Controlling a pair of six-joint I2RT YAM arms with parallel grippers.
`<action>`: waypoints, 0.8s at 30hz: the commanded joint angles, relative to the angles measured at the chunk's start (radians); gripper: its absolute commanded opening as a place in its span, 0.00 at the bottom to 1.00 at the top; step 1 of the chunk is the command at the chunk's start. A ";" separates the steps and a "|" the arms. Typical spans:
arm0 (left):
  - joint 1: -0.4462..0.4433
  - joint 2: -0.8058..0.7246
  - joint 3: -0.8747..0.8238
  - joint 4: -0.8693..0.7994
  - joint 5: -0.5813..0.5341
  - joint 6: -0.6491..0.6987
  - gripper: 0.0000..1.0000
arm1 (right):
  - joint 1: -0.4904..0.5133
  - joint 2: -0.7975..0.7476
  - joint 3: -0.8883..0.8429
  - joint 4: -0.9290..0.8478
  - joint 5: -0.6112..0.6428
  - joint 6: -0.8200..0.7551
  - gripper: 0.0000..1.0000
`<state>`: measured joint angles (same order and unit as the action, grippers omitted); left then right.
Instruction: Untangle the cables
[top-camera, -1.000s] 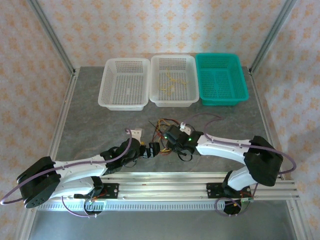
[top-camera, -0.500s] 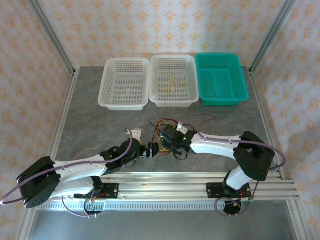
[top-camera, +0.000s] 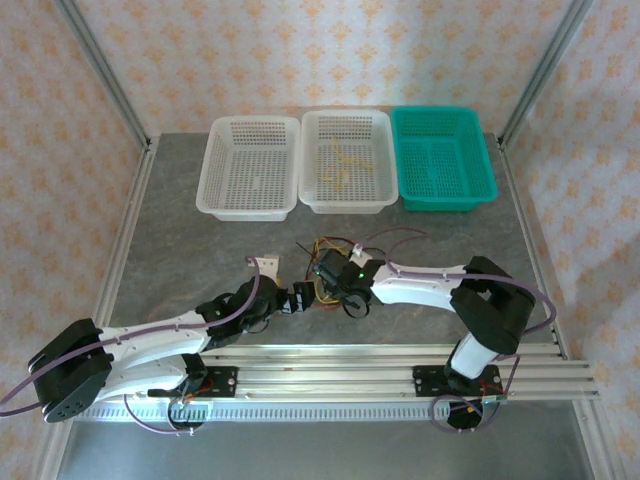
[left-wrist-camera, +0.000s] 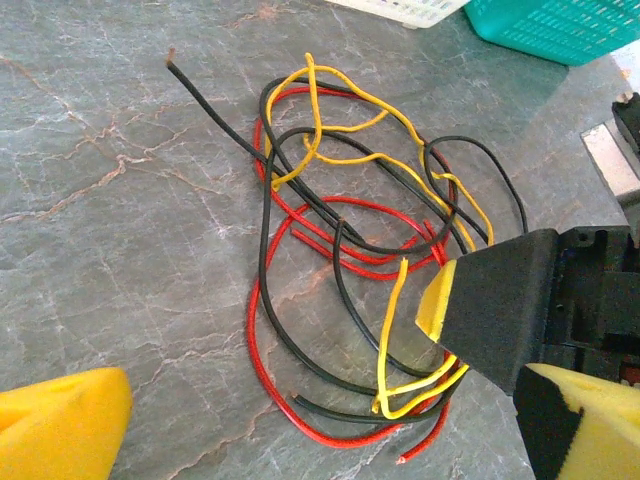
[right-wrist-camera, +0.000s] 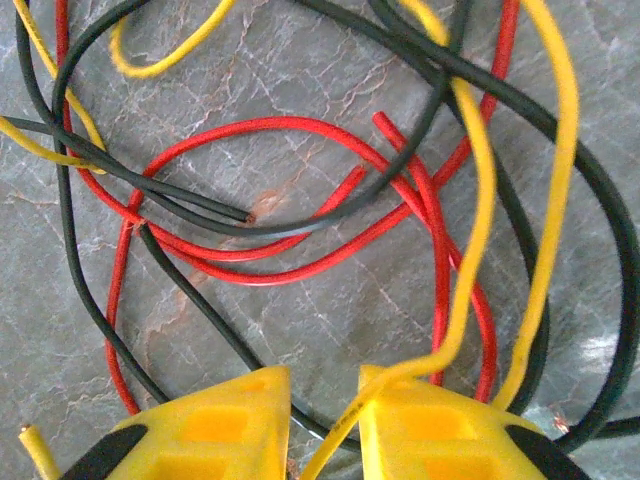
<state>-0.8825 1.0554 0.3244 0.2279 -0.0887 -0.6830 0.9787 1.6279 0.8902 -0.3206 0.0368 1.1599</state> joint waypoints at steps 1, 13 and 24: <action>0.011 0.004 0.021 -0.013 -0.029 0.008 0.99 | -0.006 -0.052 -0.006 0.015 0.068 0.014 0.20; 0.059 0.014 0.067 -0.004 -0.011 0.018 0.99 | -0.006 -0.188 -0.052 0.032 0.151 0.009 0.04; 0.150 0.057 0.135 0.039 0.048 0.054 0.99 | -0.054 -0.320 -0.109 0.096 0.112 -0.188 0.00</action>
<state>-0.7498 1.0992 0.4210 0.2367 -0.0601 -0.6621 0.9405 1.3434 0.8074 -0.2401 0.1341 1.0615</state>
